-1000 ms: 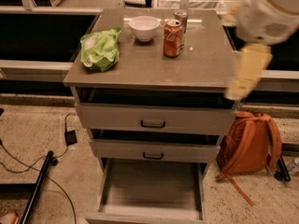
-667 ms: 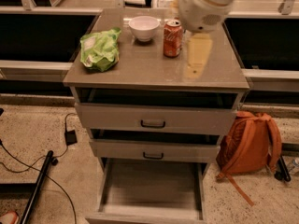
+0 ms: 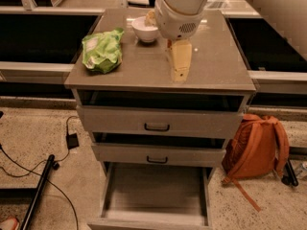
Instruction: Place green rice chip bag into bottom drawer
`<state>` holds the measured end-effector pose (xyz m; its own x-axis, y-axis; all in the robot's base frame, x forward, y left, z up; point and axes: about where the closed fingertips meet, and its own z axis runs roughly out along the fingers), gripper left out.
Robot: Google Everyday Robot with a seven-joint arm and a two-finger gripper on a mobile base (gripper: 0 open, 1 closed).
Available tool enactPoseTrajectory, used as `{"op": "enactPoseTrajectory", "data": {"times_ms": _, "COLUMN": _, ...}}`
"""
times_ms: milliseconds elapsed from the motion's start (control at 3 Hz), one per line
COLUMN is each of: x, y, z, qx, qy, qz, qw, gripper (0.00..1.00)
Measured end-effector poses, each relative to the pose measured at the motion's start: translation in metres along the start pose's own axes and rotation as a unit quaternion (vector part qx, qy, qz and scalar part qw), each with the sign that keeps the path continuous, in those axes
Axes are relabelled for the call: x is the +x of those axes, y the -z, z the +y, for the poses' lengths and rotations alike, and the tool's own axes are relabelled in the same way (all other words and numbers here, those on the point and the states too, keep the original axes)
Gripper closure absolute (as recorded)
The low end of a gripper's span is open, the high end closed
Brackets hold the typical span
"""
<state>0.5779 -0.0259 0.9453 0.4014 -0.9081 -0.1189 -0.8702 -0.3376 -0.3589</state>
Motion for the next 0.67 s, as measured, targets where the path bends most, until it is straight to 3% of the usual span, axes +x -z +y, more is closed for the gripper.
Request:
{"op": "enactPoseTrajectory", "data": {"times_ms": 333, "x": 0.000, "y": 0.001, "z": 0.000, "qx": 0.001, "qy": -0.001, "qz": 0.000, "qw": 1.0000, "gripper": 0.00}}
{"op": "enactPoseTrajectory", "data": {"times_ms": 667, "x": -0.010, "y": -0.036, "z": -0.069, "qx": 0.025, "qy": 0.058, "qz": -0.008, "qw": 0.9979, "gripper": 0.02}}
